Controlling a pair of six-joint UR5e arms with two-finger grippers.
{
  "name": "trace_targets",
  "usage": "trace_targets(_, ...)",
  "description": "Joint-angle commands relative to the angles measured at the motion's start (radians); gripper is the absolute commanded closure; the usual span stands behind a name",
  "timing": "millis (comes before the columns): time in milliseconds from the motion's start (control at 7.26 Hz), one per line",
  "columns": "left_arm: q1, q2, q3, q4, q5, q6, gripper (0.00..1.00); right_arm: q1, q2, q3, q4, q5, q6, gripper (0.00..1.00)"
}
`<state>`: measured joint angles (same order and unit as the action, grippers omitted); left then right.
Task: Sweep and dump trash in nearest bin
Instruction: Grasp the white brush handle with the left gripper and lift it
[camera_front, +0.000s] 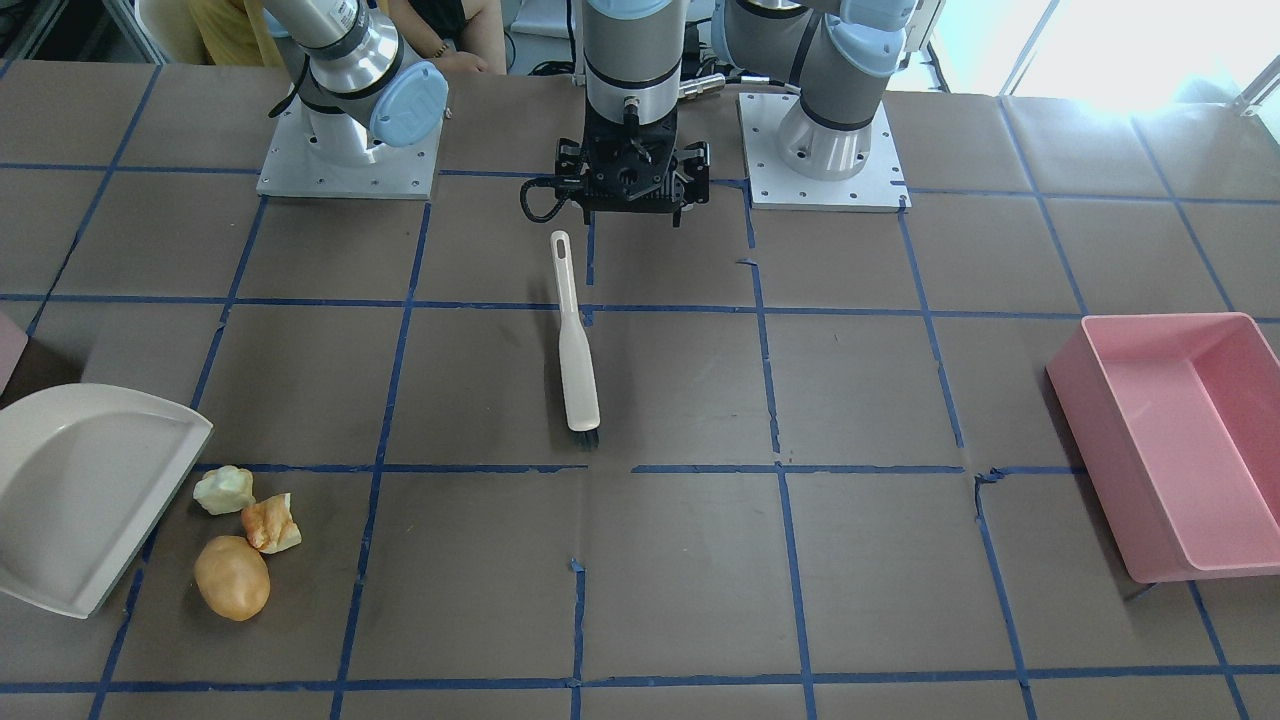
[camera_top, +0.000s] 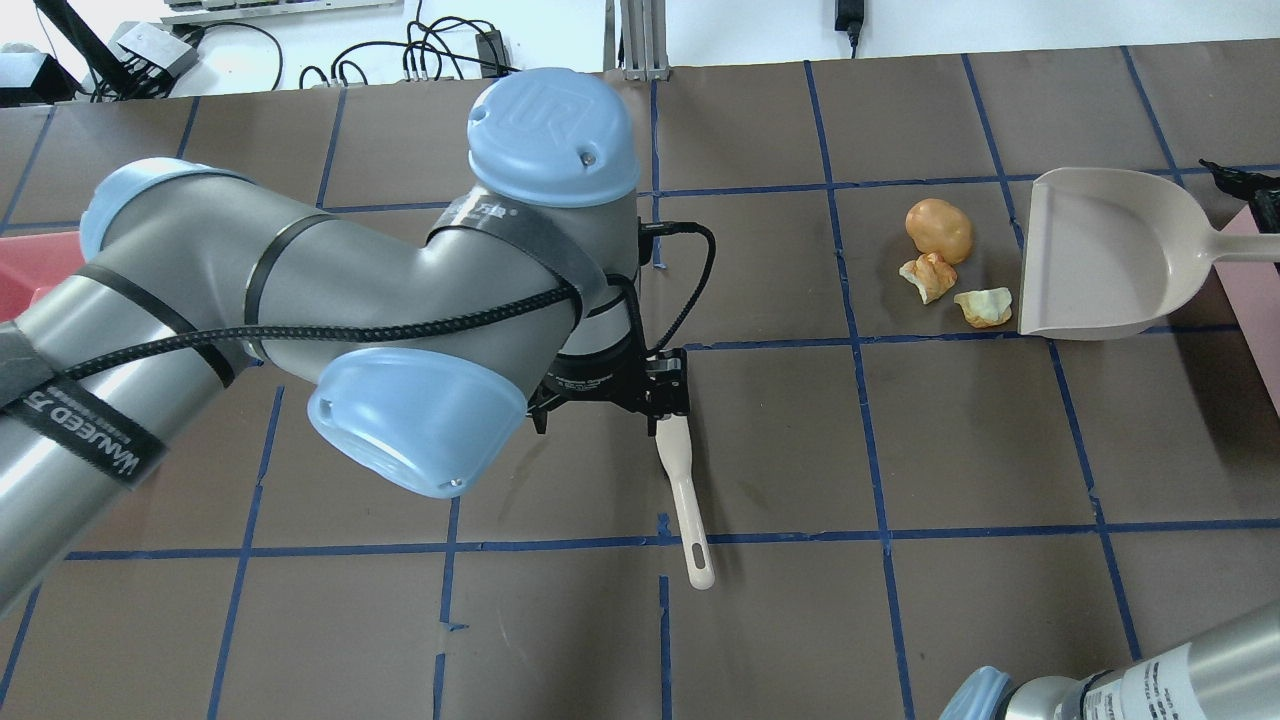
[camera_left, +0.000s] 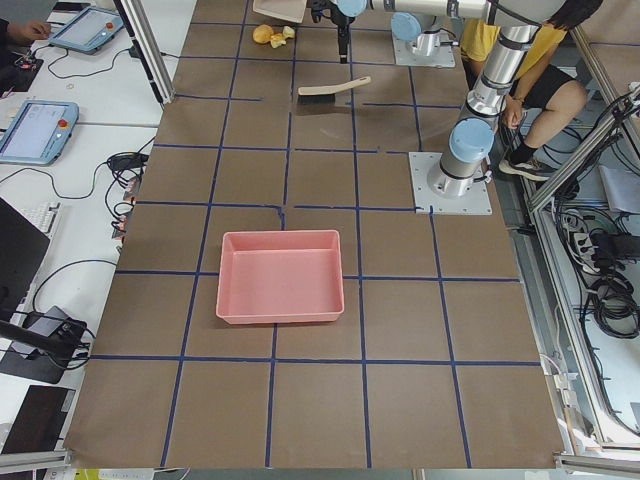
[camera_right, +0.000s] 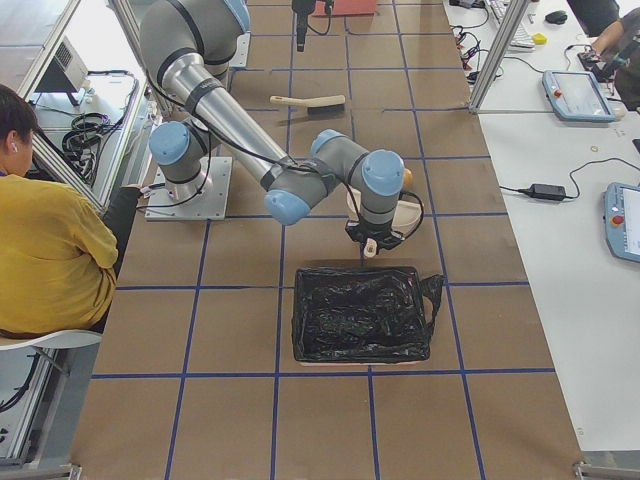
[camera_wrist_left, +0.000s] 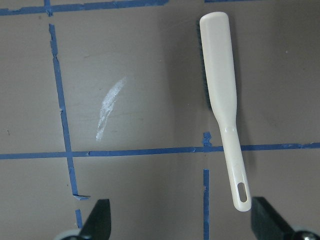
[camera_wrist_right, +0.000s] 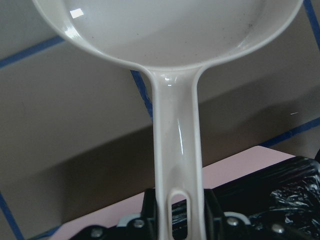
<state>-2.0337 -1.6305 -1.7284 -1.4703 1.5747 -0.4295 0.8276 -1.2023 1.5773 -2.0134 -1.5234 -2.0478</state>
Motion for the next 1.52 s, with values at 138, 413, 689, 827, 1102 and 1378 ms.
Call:
trace_targets(138, -0.071, -0.102, -0.007, 0.072, 0.002, -0.168, 0.00, 0.007, 0.010, 0.004, -0.090, -0.004, -0.100, 1.00)
trace_targets(413, -0.111, -0.158, -0.011, 0.099, -0.004, -0.186, 0.00, 0.007, 0.052, -0.002, -0.078, -0.004, -0.153, 1.00)
trace_targets(689, -0.155, -0.202, -0.035, 0.119, -0.009, -0.186, 0.00, 0.015, 0.063, -0.002, -0.073, 0.003, -0.212, 1.00)
trace_targets(827, -0.181, -0.227, -0.072, 0.207, -0.002, -0.187, 0.00, 0.022, 0.063, -0.005, -0.032, 0.009, -0.215, 1.00)
trace_targets(1102, -0.200, -0.248, -0.161, 0.333, 0.002, -0.225, 0.00, 0.028, 0.069, -0.005, -0.037, 0.016, -0.227, 1.00)
trace_targets(1378, -0.204, -0.243, -0.191, 0.383, 0.002, -0.227, 0.00, 0.028, 0.087, -0.029, -0.050, 0.017, -0.235, 1.00)
